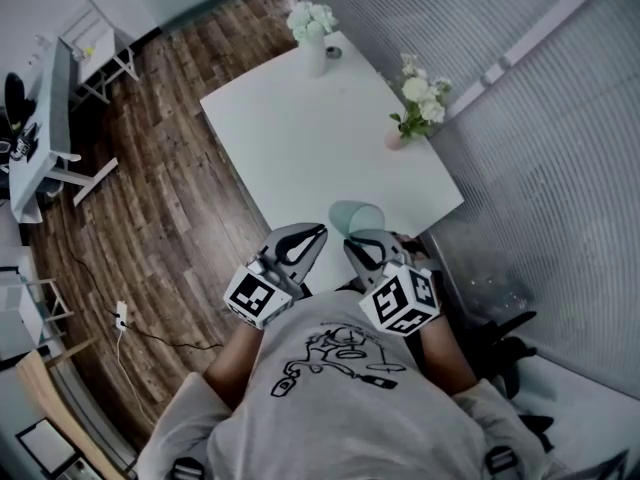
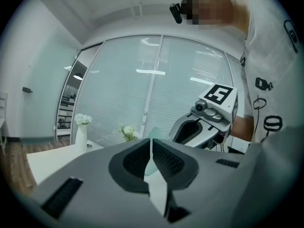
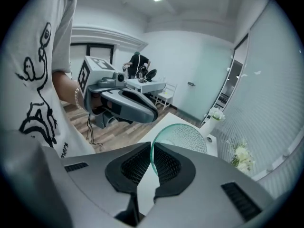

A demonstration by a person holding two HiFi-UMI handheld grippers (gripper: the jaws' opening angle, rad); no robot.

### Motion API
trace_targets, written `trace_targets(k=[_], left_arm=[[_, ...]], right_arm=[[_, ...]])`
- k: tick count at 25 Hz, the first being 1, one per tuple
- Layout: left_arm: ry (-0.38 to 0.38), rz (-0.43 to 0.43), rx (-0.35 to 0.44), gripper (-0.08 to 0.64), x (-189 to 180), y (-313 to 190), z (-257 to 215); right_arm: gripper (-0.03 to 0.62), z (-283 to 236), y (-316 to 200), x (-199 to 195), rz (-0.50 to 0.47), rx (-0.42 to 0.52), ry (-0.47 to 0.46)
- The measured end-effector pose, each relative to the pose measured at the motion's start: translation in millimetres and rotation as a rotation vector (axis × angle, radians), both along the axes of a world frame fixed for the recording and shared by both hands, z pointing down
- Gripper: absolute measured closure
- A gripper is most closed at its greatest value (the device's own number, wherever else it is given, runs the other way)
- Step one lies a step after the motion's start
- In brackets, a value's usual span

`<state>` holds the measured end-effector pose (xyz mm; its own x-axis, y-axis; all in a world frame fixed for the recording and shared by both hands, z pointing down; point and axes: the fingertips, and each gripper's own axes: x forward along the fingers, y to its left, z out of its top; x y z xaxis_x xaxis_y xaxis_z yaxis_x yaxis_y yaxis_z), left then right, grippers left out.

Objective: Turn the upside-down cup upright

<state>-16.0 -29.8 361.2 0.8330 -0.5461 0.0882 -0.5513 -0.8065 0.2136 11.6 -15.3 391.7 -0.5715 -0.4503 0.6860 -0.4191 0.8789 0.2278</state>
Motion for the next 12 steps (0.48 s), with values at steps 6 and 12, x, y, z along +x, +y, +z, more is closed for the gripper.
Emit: trace_targets(k=[6, 12], left_arm=[[0.01, 0.058, 0.015, 0.461, 1.5, 8.0, -4.8], [0.019, 0.083, 0.009, 0.436, 1.7, 6.7, -7.8]], right_arm=[[0.546, -6.6, -3.2, 8.5, 0.054, -0.102, -0.218], [0.546, -25.6, -0.6, 11.5, 0.047, -0.262, -0.502]])
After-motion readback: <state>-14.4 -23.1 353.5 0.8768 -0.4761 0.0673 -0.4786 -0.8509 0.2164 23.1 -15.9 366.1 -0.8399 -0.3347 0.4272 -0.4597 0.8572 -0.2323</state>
